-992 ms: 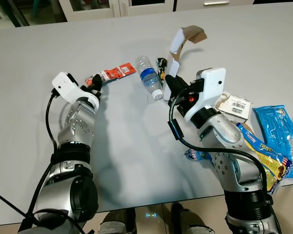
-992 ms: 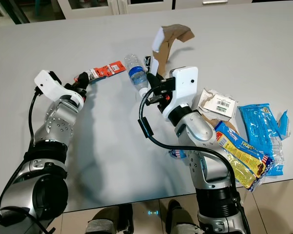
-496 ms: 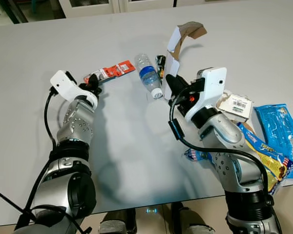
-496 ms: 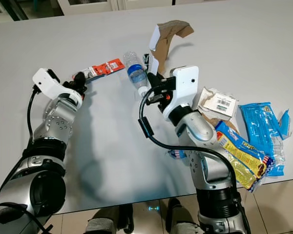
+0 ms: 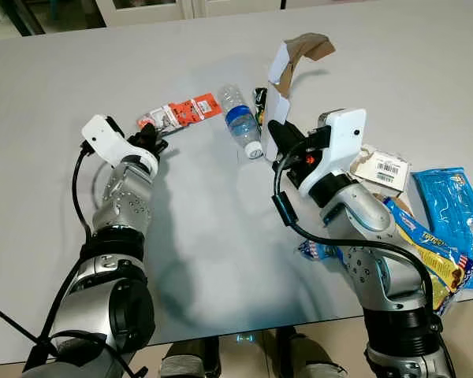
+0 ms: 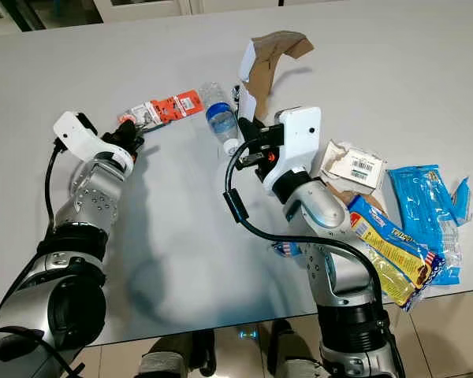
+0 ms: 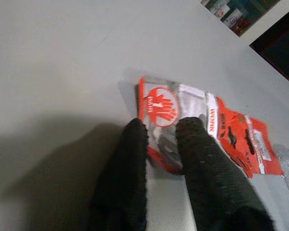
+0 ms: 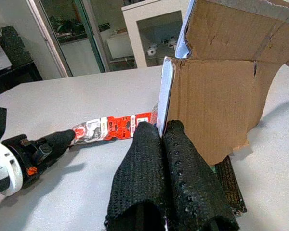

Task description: Picking trash to rubbish bin

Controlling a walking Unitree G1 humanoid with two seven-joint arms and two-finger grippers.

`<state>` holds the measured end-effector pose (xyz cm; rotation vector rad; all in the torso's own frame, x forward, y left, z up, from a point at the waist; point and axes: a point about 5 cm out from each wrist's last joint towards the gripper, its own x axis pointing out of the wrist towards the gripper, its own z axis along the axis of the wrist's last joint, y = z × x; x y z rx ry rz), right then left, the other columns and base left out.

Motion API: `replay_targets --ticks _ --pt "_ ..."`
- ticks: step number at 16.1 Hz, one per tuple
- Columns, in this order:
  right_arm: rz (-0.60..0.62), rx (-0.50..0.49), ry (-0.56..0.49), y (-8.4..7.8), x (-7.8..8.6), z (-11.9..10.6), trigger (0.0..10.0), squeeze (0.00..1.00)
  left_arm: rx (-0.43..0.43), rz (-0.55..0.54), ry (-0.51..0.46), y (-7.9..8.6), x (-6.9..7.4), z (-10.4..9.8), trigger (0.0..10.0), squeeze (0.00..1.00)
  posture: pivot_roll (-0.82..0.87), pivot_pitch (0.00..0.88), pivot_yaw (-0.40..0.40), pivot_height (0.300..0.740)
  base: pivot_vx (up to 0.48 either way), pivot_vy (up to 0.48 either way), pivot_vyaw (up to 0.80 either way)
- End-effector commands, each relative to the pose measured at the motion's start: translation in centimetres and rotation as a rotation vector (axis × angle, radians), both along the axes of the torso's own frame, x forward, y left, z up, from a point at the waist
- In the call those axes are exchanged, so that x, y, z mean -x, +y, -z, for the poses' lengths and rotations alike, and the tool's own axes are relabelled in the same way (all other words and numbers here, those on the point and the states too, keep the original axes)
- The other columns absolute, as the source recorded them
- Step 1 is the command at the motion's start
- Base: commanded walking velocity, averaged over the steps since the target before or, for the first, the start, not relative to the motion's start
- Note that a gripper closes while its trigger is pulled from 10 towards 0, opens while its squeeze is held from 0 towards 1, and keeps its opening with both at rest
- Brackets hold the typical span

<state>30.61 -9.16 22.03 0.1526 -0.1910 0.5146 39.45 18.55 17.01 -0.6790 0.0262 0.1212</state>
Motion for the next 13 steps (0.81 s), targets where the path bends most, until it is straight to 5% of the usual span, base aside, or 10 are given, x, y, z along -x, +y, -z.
replay_targets --ticks 1,8,13 --pt "-0.010 -0.006 0.005 0.2 0.3 0.0 10.0 0.00 0.020 0.028 0.085 -0.7 0.4 2.1 0.0 0.00 -0.11 0.281 0.058 0.740 0.000 0.000 0.00" --pt "-0.007 -0.008 0.004 0.3 0.1 0.1 10.0 0.00 -0.008 0.018 0.055 -0.5 0.3 1.6 0.0 0.00 -0.10 0.269 0.060 0.740 0.000 0.000 0.00" --pt "-0.011 -0.012 -0.001 0.4 -0.2 -0.1 10.0 0.00 -0.251 -0.003 -0.140 -0.4 0.5 -2.2 0.0 0.00 -0.09 0.256 0.053 0.740 0.000 0.000 0.00"
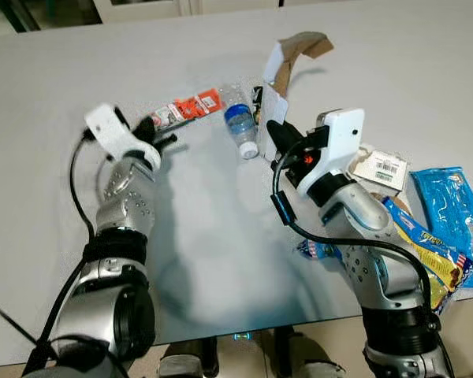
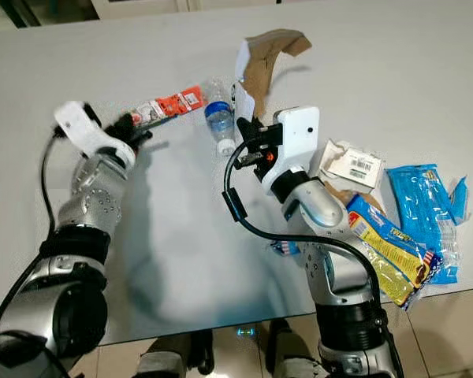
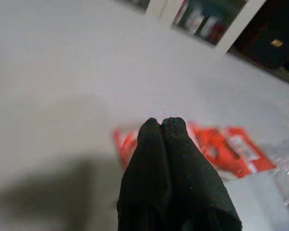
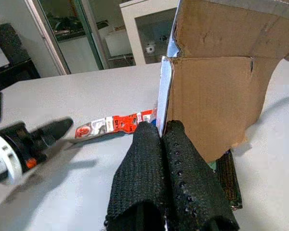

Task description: Picking trash to rubbish bin

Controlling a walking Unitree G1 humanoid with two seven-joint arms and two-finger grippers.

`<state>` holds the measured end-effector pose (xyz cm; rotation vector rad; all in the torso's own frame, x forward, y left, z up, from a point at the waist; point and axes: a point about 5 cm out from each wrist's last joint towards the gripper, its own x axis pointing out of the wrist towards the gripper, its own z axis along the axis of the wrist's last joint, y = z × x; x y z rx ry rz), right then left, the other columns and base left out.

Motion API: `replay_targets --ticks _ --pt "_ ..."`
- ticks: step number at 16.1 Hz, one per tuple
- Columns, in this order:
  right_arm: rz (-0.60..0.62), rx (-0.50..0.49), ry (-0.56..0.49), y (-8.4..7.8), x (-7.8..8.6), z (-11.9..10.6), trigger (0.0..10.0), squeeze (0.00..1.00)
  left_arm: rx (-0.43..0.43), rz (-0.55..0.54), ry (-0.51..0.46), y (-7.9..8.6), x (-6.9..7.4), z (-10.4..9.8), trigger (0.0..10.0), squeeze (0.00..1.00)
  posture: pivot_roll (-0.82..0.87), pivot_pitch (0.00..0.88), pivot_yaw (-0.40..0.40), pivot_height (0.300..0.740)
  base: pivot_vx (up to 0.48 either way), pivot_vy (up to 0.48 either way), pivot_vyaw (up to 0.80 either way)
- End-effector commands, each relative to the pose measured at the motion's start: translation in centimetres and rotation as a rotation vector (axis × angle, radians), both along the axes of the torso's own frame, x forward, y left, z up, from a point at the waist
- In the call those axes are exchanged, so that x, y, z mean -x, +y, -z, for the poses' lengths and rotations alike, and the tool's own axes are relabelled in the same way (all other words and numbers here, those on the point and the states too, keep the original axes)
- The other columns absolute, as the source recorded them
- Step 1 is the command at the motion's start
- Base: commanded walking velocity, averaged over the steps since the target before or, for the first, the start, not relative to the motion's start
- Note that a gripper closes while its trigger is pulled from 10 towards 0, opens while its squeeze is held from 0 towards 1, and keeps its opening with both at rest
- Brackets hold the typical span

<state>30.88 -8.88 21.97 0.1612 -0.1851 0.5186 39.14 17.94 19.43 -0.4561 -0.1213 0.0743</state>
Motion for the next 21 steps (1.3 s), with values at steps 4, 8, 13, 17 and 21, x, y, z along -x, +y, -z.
replay_targets --ticks 4,8,13,17,21 --pt "-0.015 -0.009 -0.016 0.4 -0.3 -0.2 10.0 0.00 -0.186 -0.011 -0.158 -0.3 1.5 -2.9 0.0 0.00 -0.08 0.243 0.047 0.740 0.000 0.000 0.00" --pt "-0.026 -0.012 -0.025 0.7 -0.6 -0.4 10.0 0.00 -0.305 0.016 -0.164 -1.3 2.5 -3.3 3.0 0.00 -0.07 0.226 0.043 0.740 0.000 0.000 0.00" --pt "-0.028 -0.018 -0.036 0.9 -0.9 -0.5 10.0 0.00 -0.487 0.197 -0.057 -2.3 2.7 -1.8 10.0 1.00 -0.06 0.213 0.044 0.740 0.000 0.000 0.00" --pt "-0.021 -0.026 -0.039 0.9 -0.8 -0.4 10.0 0.00 -0.613 0.282 0.022 -0.4 2.4 -1.2 10.0 1.00 -0.05 0.216 0.054 0.740 0.000 0.000 0.00" --pt "-0.011 -0.028 -0.035 0.6 -0.6 -0.3 10.0 0.00 -0.711 0.334 0.112 1.6 2.3 -0.2 10.0 1.00 -0.05 0.230 0.063 0.740 0.000 0.000 0.00"
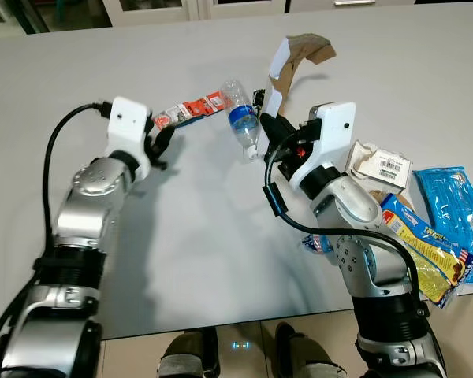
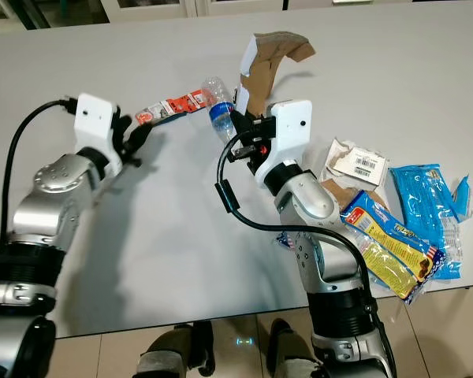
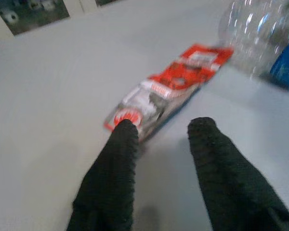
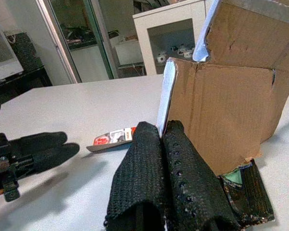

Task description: Picking trash to rubbish bin

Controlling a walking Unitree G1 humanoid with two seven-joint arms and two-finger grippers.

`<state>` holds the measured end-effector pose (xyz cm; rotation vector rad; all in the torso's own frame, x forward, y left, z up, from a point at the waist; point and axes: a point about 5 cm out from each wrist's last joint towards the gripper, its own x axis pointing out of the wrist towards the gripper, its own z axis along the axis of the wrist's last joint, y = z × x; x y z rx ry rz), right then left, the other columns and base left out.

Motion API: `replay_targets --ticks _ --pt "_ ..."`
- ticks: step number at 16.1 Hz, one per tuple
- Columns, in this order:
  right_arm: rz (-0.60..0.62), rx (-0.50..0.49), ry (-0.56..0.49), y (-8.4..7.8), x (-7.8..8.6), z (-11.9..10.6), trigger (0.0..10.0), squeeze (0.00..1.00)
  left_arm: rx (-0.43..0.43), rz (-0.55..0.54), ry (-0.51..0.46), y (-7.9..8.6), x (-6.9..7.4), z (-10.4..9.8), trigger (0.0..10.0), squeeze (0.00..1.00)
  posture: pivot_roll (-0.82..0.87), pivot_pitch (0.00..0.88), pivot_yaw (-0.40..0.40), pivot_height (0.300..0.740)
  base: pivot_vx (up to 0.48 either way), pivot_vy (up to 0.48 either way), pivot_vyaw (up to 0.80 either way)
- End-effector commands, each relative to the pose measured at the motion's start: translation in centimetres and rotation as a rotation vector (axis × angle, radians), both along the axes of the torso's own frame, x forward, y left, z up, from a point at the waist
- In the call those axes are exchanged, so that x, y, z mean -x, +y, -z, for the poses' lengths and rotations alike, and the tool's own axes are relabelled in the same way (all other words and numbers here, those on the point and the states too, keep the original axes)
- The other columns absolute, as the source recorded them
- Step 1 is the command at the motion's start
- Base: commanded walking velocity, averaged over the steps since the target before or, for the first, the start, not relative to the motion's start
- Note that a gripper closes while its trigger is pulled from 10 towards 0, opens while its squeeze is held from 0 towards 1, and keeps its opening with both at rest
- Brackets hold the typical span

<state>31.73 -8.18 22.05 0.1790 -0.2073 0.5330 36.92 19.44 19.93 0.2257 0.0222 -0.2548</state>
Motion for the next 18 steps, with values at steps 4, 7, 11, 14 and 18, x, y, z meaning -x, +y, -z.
replay_targets --ticks 4,7,11,14,18 --pt "0.014 -0.011 -0.007 -0.3 0.7 0.0 10.0 0.00 -0.080 0.045 0.101 1.2 -0.1 1.8 10.0 1.00 -0.06 0.256 0.075 0.740 0.000 0.000 0.00" --pt "0.023 -0.012 0.002 -0.4 0.9 0.2 10.0 0.00 -0.124 0.053 0.111 1.5 -0.5 2.3 10.0 1.00 -0.06 0.267 0.081 0.740 0.000 0.000 0.00" --pt "0.031 -0.008 0.006 -0.6 1.0 0.2 10.0 0.00 -0.174 0.011 -0.013 1.4 -1.3 0.1 10.0 1.00 -0.07 0.267 0.082 0.740 0.000 0.000 0.00" --pt "0.030 -0.008 0.003 -0.6 0.9 0.2 10.0 0.00 -0.148 -0.001 -0.033 1.4 -1.6 -0.1 10.0 1.00 -0.07 0.261 0.081 0.740 0.000 0.000 0.00" --pt "0.035 -0.008 0.002 -0.6 1.1 0.1 10.0 0.00 -0.153 0.016 -0.018 1.1 -1.7 0.3 10.0 1.00 -0.08 0.264 0.090 0.740 0.000 0.000 0.00"
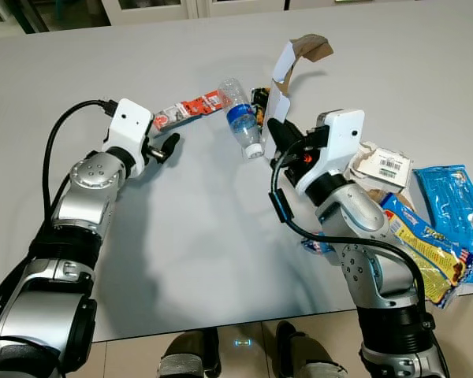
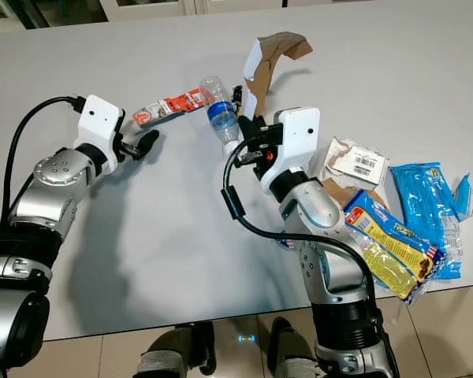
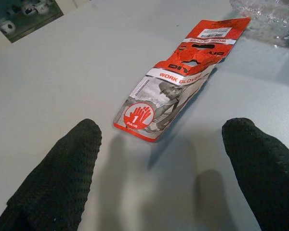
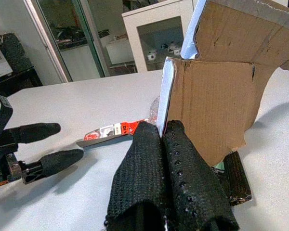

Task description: Picking trash to rubbish bin

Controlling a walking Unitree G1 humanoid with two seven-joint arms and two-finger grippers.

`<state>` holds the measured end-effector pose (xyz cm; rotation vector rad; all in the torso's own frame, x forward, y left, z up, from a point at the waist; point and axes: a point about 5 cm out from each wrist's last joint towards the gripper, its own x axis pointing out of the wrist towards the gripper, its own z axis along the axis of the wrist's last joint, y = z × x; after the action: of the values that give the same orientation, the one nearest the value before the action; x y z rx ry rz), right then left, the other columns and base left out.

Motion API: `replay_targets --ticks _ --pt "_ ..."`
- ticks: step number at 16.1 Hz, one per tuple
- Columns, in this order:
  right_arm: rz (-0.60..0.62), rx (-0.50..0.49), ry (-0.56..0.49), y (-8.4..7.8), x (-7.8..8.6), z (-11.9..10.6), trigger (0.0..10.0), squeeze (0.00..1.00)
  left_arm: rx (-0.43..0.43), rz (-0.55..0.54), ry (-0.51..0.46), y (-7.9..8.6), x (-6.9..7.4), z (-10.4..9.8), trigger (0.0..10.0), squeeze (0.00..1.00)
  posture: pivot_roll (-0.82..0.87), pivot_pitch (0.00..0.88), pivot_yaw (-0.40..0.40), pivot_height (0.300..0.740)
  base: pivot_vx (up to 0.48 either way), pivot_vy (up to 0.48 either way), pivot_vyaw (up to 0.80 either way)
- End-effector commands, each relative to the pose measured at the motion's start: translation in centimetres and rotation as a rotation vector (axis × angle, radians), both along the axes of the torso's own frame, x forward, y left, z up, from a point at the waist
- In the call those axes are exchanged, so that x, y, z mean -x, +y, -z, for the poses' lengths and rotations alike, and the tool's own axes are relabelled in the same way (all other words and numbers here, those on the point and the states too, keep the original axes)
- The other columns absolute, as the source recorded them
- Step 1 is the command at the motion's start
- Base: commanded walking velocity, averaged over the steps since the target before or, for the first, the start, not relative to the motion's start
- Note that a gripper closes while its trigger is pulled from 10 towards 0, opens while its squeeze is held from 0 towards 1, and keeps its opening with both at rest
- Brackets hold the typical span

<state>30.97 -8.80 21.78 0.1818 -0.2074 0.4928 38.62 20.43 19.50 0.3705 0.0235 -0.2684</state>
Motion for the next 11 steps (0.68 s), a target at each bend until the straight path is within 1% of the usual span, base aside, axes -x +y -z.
replay_targets --ticks 1,11 --pt "-0.005 -0.002 -0.003 -0.03 0.31 -0.14 10.0 0.00 -0.010 -0.001 -0.002 0.16 -0.05 -0.08 10.0 1.00 -0.08 0.264 0.090 0.740 0.000 0.000 0.00" --pt "-0.005 -0.002 -0.003 -0.03 0.31 -0.14 10.0 0.00 -0.010 -0.001 -0.002 0.16 -0.05 -0.08 10.0 1.00 -0.08 0.264 0.090 0.740 0.000 0.000 0.00"
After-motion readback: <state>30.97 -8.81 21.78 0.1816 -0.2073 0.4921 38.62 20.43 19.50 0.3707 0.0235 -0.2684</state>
